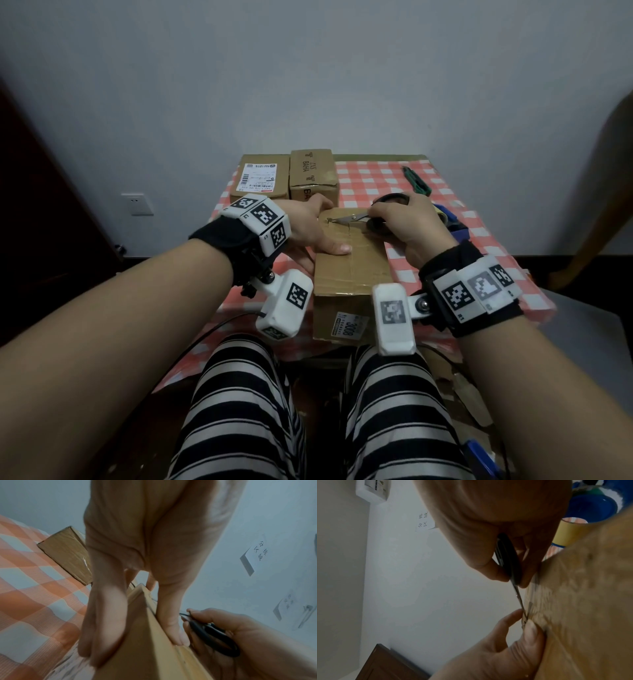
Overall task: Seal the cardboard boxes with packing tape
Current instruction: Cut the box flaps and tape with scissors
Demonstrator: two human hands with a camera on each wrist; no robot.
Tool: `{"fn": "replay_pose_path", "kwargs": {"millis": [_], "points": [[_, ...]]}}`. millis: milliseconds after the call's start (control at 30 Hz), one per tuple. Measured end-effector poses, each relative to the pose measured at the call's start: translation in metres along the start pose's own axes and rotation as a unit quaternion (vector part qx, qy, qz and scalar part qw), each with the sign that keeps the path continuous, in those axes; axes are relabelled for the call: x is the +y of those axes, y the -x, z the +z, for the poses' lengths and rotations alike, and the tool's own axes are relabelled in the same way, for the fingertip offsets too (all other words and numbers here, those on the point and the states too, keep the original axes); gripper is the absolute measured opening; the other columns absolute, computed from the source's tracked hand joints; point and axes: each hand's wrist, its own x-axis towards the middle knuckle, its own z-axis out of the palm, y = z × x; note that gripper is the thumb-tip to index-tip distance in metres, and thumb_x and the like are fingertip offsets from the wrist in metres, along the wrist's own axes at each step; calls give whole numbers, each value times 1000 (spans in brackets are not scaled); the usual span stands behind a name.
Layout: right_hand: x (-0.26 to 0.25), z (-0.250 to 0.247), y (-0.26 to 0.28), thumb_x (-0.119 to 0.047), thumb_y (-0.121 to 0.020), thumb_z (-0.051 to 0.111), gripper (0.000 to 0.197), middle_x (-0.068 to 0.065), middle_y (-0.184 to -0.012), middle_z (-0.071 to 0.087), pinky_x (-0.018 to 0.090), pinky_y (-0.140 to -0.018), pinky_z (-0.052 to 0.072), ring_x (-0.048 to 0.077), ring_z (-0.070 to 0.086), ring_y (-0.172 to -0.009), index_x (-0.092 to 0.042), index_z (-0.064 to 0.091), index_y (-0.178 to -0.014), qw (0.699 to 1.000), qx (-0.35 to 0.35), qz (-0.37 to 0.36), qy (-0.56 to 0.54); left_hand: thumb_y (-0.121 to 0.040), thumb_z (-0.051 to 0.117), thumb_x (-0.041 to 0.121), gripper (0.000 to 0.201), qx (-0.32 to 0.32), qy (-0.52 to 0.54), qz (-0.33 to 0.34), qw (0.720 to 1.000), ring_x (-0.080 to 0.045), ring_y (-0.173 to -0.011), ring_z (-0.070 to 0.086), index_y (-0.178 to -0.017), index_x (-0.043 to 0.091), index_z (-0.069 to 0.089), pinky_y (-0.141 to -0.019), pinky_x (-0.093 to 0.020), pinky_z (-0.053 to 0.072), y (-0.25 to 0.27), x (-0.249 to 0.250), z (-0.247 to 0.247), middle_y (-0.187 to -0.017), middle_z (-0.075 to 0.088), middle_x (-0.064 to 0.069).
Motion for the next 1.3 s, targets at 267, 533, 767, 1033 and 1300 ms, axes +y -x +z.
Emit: {"fn": "replay_pose_path", "kwargs": {"millis": [267, 533, 767, 1033, 1300], "points": [[4, 1, 1, -11, -88, 69, 18, 0, -90, 56, 19, -61, 48, 11, 56, -79, -18, 53, -93, 1000, 1, -8, -3, -59, 85, 20, 102, -3, -13, -5, 1000, -43, -91, 69, -139, 41, 25, -82, -56, 55, 0, 2, -2, -123, 53, -18], [13, -4, -2, -11, -86, 70, 12, 4, -84, 61, 24, -58, 39, 14, 54, -71, -10, 63, -95, 1000, -19, -3, -10, -49, 84, 21, 108, -8, -6, -6, 1000, -43, -93, 68, -138, 40, 26, -81, -56, 55, 0, 2, -1, -122, 53, -18], [13, -9, -4, -2, -88, 66, 19, 11, -101, 66, 27, -74, 55, 19, 64, -86, -7, 62, -105, 993, -69, 30, -91, -49, 84, 21, 109, -7, -13, -11, 1000, -44, -93, 68, -138, 41, 25, -82, -57, 55, 0, 3, -2, -121, 54, -20], [12, -10, -4, 5, -89, 61, 19, 9, -89, 63, 20, -54, 51, 14, 64, -69, -1, 59, -107, 987, -71, 47, -139, -49, 83, 21, 109, -3, -19, -7, 1000, -43, -93, 68, -139, 39, 24, -81, -56, 56, 4, 5, -1, -122, 54, -18], [13, -13, -2, 8, -90, 57, 11, 7, -80, 58, 15, -46, 45, 8, 57, -54, -3, 58, -92, 981, -82, 49, -167, -48, 83, 21, 110, 0, -11, -6, 1000, -43, -93, 68, -139, 39, 25, -82, -56, 55, 6, 4, 1, -123, 53, -18]]}}
